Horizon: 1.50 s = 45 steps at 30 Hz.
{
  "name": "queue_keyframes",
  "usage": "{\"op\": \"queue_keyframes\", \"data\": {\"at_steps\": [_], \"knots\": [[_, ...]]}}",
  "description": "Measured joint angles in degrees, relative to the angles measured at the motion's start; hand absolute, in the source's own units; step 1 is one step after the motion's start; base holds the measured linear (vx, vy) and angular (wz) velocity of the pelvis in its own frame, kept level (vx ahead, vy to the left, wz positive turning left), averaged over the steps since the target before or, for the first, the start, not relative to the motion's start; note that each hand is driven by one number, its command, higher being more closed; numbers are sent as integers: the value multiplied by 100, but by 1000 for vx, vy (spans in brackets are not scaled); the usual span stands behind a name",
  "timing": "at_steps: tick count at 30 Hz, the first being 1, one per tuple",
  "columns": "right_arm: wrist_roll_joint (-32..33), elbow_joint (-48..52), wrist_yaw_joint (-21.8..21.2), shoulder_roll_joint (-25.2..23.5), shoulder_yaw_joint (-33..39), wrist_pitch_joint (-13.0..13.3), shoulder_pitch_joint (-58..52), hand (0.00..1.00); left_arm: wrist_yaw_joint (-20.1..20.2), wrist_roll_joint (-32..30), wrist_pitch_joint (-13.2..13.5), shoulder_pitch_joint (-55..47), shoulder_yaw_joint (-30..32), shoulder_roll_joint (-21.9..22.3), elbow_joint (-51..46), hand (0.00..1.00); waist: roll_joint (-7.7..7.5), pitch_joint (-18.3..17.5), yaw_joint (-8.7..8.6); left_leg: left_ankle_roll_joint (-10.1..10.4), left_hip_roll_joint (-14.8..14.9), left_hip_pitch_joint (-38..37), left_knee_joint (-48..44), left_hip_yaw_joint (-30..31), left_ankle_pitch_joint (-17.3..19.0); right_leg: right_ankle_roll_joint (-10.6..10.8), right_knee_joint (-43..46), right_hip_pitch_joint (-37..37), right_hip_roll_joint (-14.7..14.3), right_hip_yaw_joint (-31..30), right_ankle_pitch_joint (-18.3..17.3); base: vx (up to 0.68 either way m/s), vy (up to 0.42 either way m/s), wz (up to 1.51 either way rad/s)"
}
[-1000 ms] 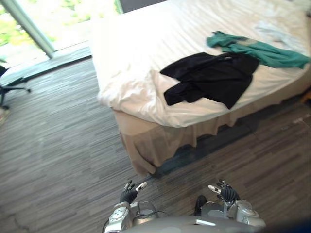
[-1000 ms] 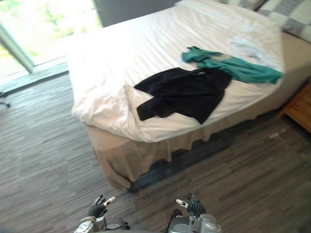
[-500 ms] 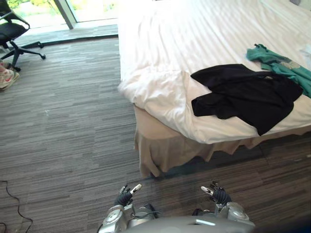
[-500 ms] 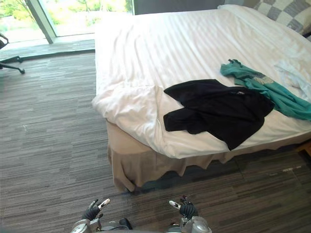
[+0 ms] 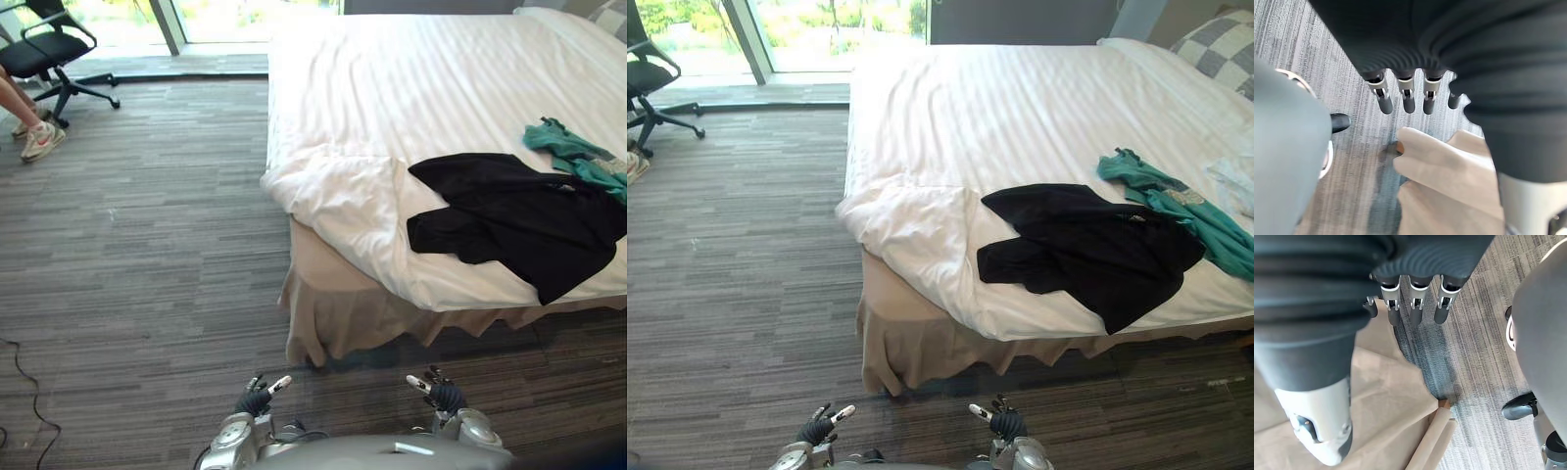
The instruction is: Tidy the bed and pick cloth on bed and put in laundry
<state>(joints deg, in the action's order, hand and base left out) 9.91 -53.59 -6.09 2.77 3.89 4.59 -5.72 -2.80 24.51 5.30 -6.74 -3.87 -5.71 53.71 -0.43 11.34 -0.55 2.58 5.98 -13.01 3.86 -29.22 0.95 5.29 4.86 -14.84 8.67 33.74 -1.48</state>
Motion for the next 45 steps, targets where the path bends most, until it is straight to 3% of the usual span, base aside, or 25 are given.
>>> {"op": "queue_keyframes", "data": {"at_steps": [2,5,6,8,9,11,13,16,19,21,23,24,26,27,29,32,39,41,42,44,45], "knots": [[-5,-1,-2,5,4,-1,-5,0,-176,305,195,96,26,48,-6,0,3,1,-7,9,11,3,1,2,-6,0,-72,-26,-30,0,0,-7,-72,-2],[-134,-10,-15,13,17,-45,-29,0,-904,1356,817,327,489,292,-72,0,2,2,-20,27,-10,6,89,14,-141,1,-205,-53,-63,3,0,-52,-63,-1],[-146,-4,-18,11,16,-45,-27,0,-1013,1477,915,381,566,316,-78,0,5,3,-23,23,-16,6,119,17,-171,1,-219,-50,-68,4,0,-63,-50,1],[-174,7,-16,9,20,-68,-20,0,-1751,2144,1463,598,1137,300,-270,0,12,9,-57,18,-20,43,171,65,-278,10,-302,-39,-109,5,-7,-83,-68,0],[-174,12,-17,9,22,-74,-20,0,-1915,2237,1595,637,1296,294,-331,0,13,9,-62,16,-21,54,171,68,-287,18,-306,-28,-109,5,-25,-88,-70,-5],[-172,73,-18,9,56,-121,-19,0,-2700,2391,2165,784,2040,202,-555,0,21,10,-146,8,-44,134,180,148,-296,41,-311,39,-94,3,-197,-117,-81,-1],[-173,88,-16,19,102,-138,-23,0,-3236,2332,2366,854,2541,93,-667,0,38,11,-191,-6,-73,165,208,159,-351,-26,-385,67,-90,-1,-295,-120,-51,0],[-168,161,13,97,183,-163,-117,0,-3808,2308,2461,871,3231,-69,-910,0,107,-25,-217,-11,-83,215,211,183,-380,-106,-405,114,-91,-5,-424,-112,-34,0],[-170,212,64,193,173,-171,-205,0,-3852,2274,2361,872,3750,-374,-1324,0,154,-106,-210,31,-58,296,213,192,-359,-128,-402,173,-109,-2,-469,-62,-3,7],[-170,294,161,212,178,-167,-307,0,-3820,1856,2147,882,3840,-681,-1668,0,141,-171,-208,22,-63,399,213,199,-353,-138,-402,261,-108,-4,-461,2,18,8],[-176,306,219,243,191,-169,-405,0,-3441,1038,1794,1017,3867,-1091,-1902,0,134,-205,-192,10,-82,412,212,201,-346,-148,-406,272,-98,-21,-439,47,20,3],[-182,306,225,246,191,-170,-426,0,-3392,962,1762,1048,3854,-1143,-1920,0,127,-214,-189,10,-83,412,212,201,-346,-154,-407,272,-98,-25,-434,78,25,0],[-185,308,231,273,242,-159,-678,0,-2689,169,1402,1477,3607,-1715,-2002,0,125,-245,-169,5,-113,410,211,184,-321,-140,-405,293,-78,-107,-383,91,29,-7],[-185,302,231,284,252,-163,-722,0,-2525,82,1332,1550,3510,-1840,-2044,0,131,-249,-169,5,-118,414,210,180,-317,-129,-401,308,-76,-138,-373,98,32,-15],[-188,288,219,302,282,-158,-988,0,-1721,-607,1022,2128,2810,-2524,-2201,0,194,-267,-178,-35,-153,431,208,148,-339,-123,-390,355,-55,-208,-358,113,26,-11],[-190,264,172,294,397,-125,-1096,0,-1133,-1084,869,2940,2138,-3039,-2337,0,224,-285,-312,-35,-206,430,183,116,-335,-121,-394,382,-58,-325,-356,92,12,-11],[-213,496,-14,464,397,15,-1106,0,-903,-2206,568,4285,546,-3351,-2341,0,459,-244,-587,-35,-149,509,174,-117,-336,-73,-180,704,-60,-785,-319,66,1,-18],[-196,694,-69,533,372,6,-1084,0,-944,-2434,403,4689,98,-3354,-2329,0,544,-86,-616,-42,-94,661,172,-202,-342,-72,106,1038,-54,-957,-319,-10,17,-24],[-114,851,-108,580,365,5,-1011,0,-1049,-2641,225,5078,-228,-3361,-2305,0,570,165,-656,-77,-73,763,169,-260,-379,-74,357,1287,-39,-1048,-321,-92,2,-23],[-78,995,-164,653,288,17,-896,0,-1161,-2878,3,5561,-616,-3377,-2245,0,542,475,-686,-85,-51,974,38,-355,-383,-82,618,1631,13,-1211,-328,-116,-1,-24],[53,1062,-235,711,231,36,-758,0,-1261,-3104,-160,5919,-840,-3384,-2090,0,489,674,-781,-104,-52,1187,-73,-384,-383,-110,764,1887,69,-1271,-350,-120,-8,-14]]}}
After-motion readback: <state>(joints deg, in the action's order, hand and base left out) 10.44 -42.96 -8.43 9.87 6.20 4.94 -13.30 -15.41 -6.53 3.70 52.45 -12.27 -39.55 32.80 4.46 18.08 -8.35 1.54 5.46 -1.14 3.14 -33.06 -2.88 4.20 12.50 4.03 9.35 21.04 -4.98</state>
